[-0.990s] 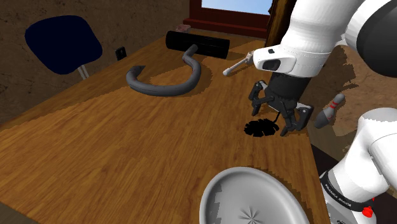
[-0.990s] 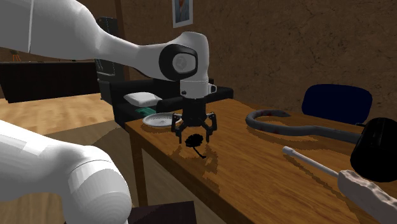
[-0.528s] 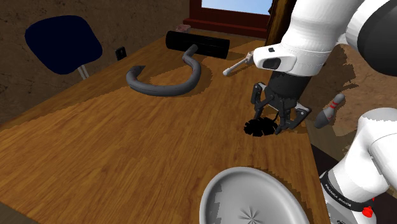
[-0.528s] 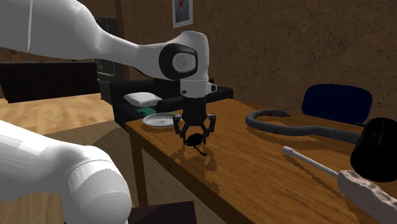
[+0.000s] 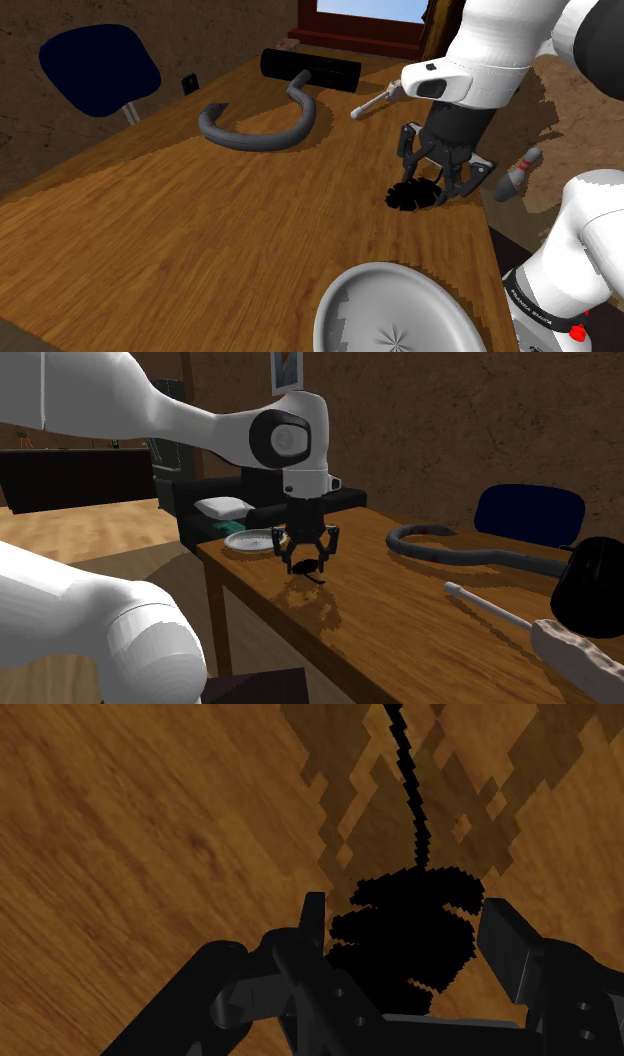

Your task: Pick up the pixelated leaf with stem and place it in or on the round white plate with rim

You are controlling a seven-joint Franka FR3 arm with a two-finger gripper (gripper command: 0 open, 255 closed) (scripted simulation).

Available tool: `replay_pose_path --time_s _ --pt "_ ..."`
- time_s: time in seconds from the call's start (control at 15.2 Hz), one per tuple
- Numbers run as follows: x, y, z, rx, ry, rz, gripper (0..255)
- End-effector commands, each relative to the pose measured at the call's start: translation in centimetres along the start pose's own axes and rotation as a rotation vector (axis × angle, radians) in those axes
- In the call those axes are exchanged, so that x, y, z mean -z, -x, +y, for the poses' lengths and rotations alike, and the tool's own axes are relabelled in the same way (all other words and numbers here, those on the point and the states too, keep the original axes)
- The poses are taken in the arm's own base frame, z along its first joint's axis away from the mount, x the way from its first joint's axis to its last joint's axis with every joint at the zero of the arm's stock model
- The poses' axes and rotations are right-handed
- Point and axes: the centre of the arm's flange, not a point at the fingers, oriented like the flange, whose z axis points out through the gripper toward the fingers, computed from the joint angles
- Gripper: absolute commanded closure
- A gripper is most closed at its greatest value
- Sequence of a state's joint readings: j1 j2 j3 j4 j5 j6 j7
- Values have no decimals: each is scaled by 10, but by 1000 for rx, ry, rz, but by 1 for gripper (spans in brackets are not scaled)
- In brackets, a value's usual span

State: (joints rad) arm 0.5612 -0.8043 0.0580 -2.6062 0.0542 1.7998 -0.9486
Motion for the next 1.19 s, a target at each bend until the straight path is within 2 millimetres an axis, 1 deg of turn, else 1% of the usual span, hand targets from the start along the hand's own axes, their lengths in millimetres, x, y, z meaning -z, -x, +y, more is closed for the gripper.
replay_pose_path --time_s 0.0,0.79,0.86,1.12 --pt "10 -1 0 0 -1 0 255" --pt "73 -1 -1 0 -1 0 255" --pt "73 -1 -1 0 -1 0 255" --pt "74 -46 -29 0 -1 0 255"
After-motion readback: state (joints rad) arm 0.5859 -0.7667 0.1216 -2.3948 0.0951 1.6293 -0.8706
